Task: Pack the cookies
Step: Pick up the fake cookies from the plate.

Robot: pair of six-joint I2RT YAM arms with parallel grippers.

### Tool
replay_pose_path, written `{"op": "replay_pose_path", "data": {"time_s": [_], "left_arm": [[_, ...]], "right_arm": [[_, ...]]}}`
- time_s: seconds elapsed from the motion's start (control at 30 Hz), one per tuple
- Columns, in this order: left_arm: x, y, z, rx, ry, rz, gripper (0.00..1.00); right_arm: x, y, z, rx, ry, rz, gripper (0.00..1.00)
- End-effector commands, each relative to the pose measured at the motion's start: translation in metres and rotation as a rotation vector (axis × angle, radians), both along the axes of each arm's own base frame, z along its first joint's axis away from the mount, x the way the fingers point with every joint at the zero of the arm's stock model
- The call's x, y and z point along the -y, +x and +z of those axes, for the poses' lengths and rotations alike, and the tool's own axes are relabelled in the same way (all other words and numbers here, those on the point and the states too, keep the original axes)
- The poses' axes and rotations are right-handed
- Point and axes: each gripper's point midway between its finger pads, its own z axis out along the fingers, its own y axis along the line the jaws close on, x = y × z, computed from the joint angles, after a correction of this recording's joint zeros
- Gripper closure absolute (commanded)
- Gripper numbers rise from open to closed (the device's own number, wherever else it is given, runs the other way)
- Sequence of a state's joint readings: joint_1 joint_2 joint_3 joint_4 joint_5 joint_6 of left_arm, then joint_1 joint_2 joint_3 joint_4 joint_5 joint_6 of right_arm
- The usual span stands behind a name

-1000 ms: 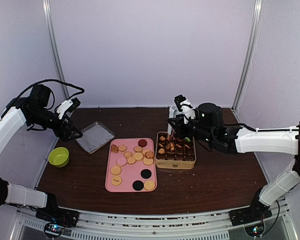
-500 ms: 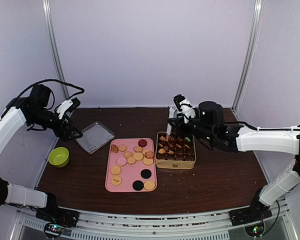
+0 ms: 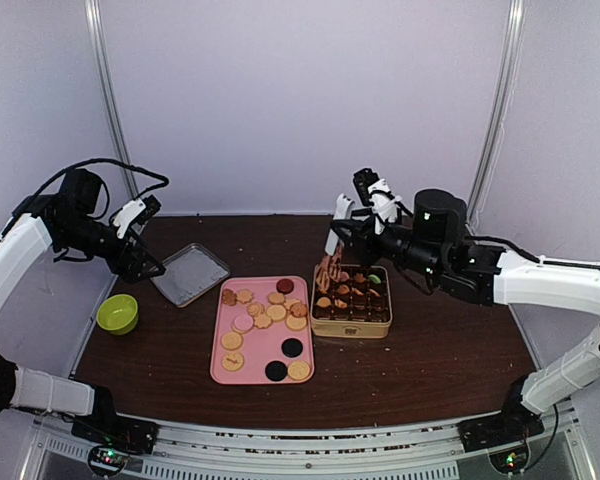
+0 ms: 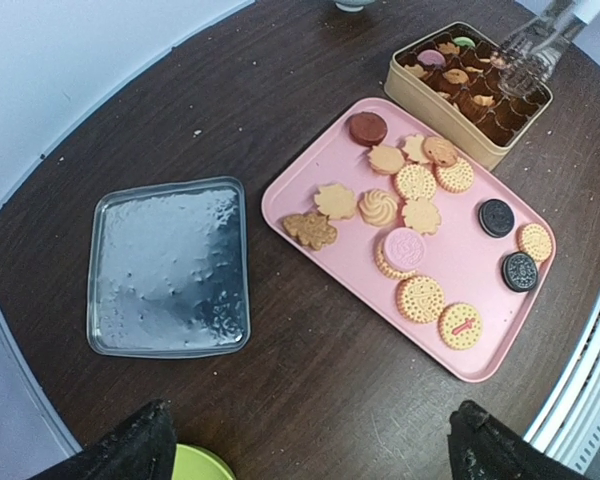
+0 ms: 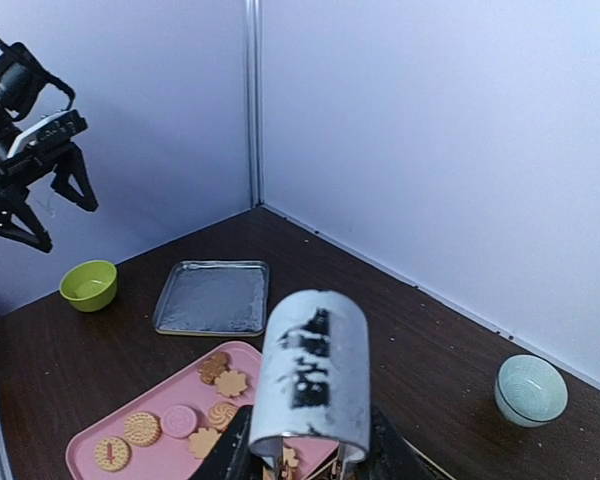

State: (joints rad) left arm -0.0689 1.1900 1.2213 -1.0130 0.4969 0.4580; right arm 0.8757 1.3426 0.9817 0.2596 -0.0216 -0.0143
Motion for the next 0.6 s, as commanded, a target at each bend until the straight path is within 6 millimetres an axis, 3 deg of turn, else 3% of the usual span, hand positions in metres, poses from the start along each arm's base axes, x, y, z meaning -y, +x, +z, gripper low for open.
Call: {"op": "replay_pose_path", "data": {"time_s": [0.0,0.23,0.57], "left_arm": [[-0.008,0.007,0.012,0.065,0.022,0.041,0.02],[-0.022,0.011,0.011,0.124,0.081,0.108,0.02],[-0.028,0.011,-0.001,0.110,0.107,0.127,0.02]], "right_arm": [[-0.033,-0.031,0.023,0.024,0.070,0.089,0.68],[-0.101,-0.062,-0.012,-0.038,0.023,0.206,0.68],[-0.164,-0.034,-0.019,-0.046,0.026,0.198,0.65]]}}
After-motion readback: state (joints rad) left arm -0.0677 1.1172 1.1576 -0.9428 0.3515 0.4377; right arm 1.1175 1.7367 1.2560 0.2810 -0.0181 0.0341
